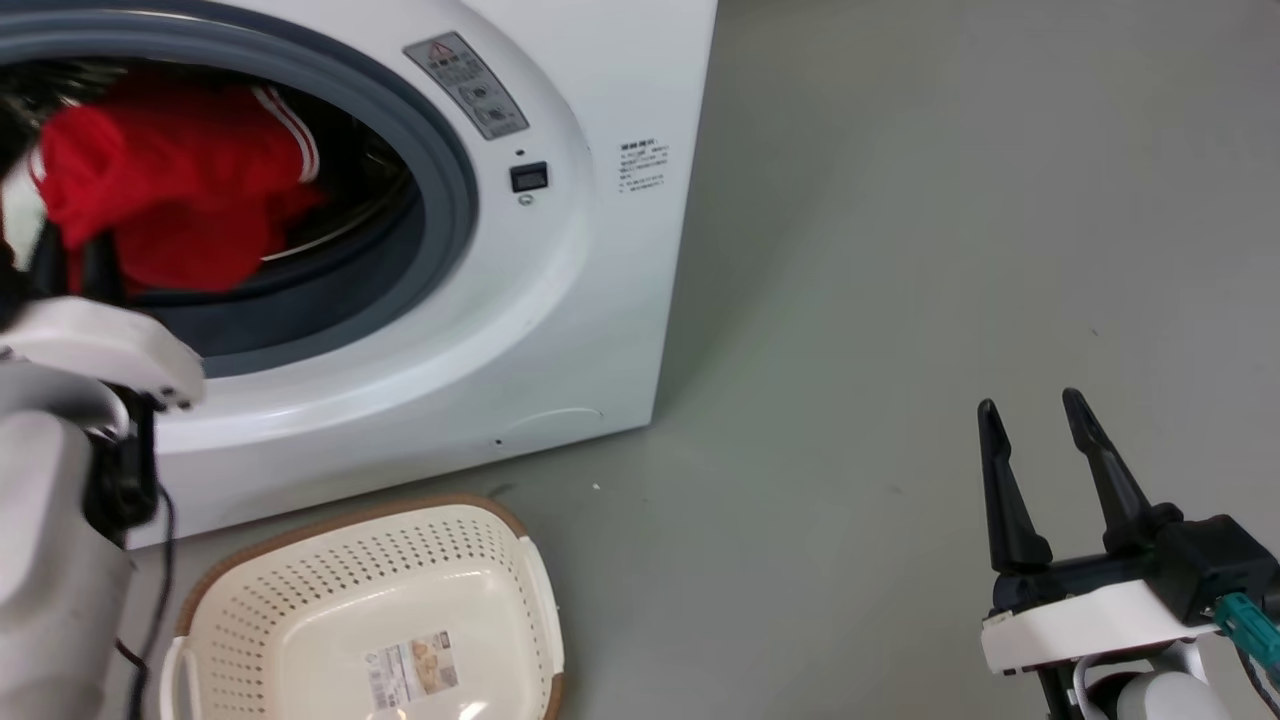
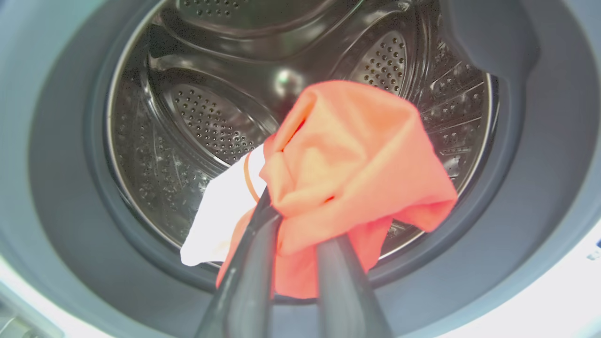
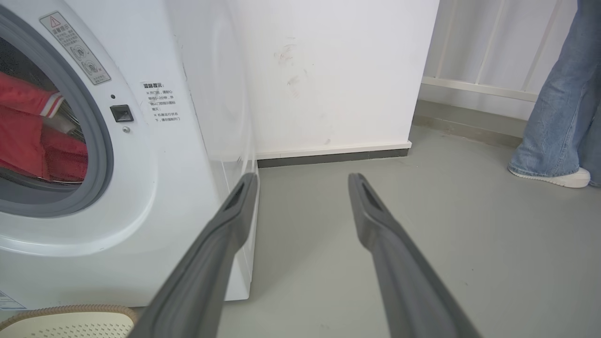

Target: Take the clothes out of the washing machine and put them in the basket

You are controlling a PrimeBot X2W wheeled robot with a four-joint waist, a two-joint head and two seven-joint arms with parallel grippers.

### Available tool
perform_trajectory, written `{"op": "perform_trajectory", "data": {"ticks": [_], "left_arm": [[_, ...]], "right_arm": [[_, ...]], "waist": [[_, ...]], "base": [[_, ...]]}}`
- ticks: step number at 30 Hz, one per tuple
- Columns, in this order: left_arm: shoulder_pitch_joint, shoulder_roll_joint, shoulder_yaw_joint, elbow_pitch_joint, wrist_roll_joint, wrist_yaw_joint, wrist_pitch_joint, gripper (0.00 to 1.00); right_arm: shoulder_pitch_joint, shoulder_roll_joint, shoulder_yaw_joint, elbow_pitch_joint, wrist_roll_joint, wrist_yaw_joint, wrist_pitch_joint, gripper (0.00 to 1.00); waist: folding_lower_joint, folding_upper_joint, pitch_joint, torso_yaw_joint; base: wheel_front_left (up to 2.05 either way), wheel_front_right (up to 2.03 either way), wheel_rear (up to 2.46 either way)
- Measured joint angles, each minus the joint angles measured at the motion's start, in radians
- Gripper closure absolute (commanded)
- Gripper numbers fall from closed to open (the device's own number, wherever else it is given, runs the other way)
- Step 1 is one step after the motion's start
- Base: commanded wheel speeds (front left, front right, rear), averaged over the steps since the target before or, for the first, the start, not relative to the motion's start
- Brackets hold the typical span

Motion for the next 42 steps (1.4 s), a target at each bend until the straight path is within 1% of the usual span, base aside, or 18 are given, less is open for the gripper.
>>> {"op": "perform_trajectory", "data": {"ticks": [2, 7, 12, 17, 22, 26, 28, 30, 32, 36, 42], "left_arm": [[0.048, -0.015, 0.001, -0.038, 0.000, 0.004, -0.006, 1.00], [0.207, -0.044, 0.016, -0.153, 0.001, 0.030, -0.008, 1.00], [0.349, -0.072, 0.009, -0.263, 0.013, 0.046, -0.008, 1.00], [0.479, -0.084, -0.016, -0.318, 0.003, 0.067, 0.003, 1.00], [0.601, -0.123, -0.058, -0.331, -0.020, 0.088, 0.037, 1.00], [0.631, -0.157, -0.089, -0.286, -0.034, 0.087, 0.059, 1.00], [0.628, -0.179, -0.100, -0.250, -0.040, 0.076, 0.064, 1.00], [0.608, -0.187, -0.113, -0.203, -0.043, 0.060, 0.067, 1.00], [0.571, -0.193, -0.119, -0.148, -0.042, 0.047, 0.069, 1.00], [0.481, -0.198, -0.125, -0.043, -0.036, 0.002, 0.062, 1.00], [0.344, -0.203, -0.135, 0.146, -0.027, -0.051, 0.059, 1.00]], "right_arm": [[0.009, 0.000, -0.005, -0.002, -0.007, 0.000, 0.009, 0.00], [0.043, 0.000, -0.021, -0.020, -0.016, 0.000, 0.032, 0.00], [0.077, 0.000, -0.040, -0.044, -0.023, 0.000, 0.062, 0.00], [0.112, 0.000, -0.043, -0.061, -0.034, 0.000, 0.090, 0.00], [0.132, 0.000, -0.046, -0.092, -0.039, 0.000, 0.107, 0.00], [0.130, 0.000, -0.040, -0.114, -0.039, 0.000, 0.114, 0.00], [0.128, 0.000, -0.034, -0.119, -0.035, 0.000, 0.115, 0.00], [0.113, 0.000, -0.025, -0.124, -0.031, 0.000, 0.115, 0.00], [0.090, 0.000, -0.012, -0.128, -0.030, 0.000, 0.109, 0.00], [0.052, 0.000, -0.003, -0.131, -0.016, 0.000, 0.092, 0.00], [-0.003, -0.001, 0.010, -0.120, 0.008, 0.000, 0.063, 0.00]], "waist": [[0.0000, 0.0000, -0.023, 0.013], [0.0000, 0.0000, -0.080, 0.043], [0.0000, 0.0000, -0.129, 0.081], [0.0000, 0.0000, -0.178, 0.111], [0.0000, 0.0000, -0.202, 0.140], [0.0002, 0.0000, -0.176, 0.142], [0.0001, 0.0000, -0.154, 0.139], [0.0002, 0.0000, -0.127, 0.133], [0.0003, 0.0000, -0.096, 0.122], [0.0003, 0.0001, -0.027, 0.095], [0.0004, 0.0000, 0.089, 0.049]], "base": [[0.00, 0.00, 0.00], [0.00, 0.00, 0.00], [0.00, 0.00, 0.00], [0.00, 0.00, 0.00], [0.00, 0.00, 0.00], [0.00, 0.00, 0.00], [0.00, 0.00, 0.00], [0.00, 0.00, 0.00], [0.00, 0.00, 0.00], [0.00, 0.00, 0.00], [0.00, 0.00, 0.00]]}}
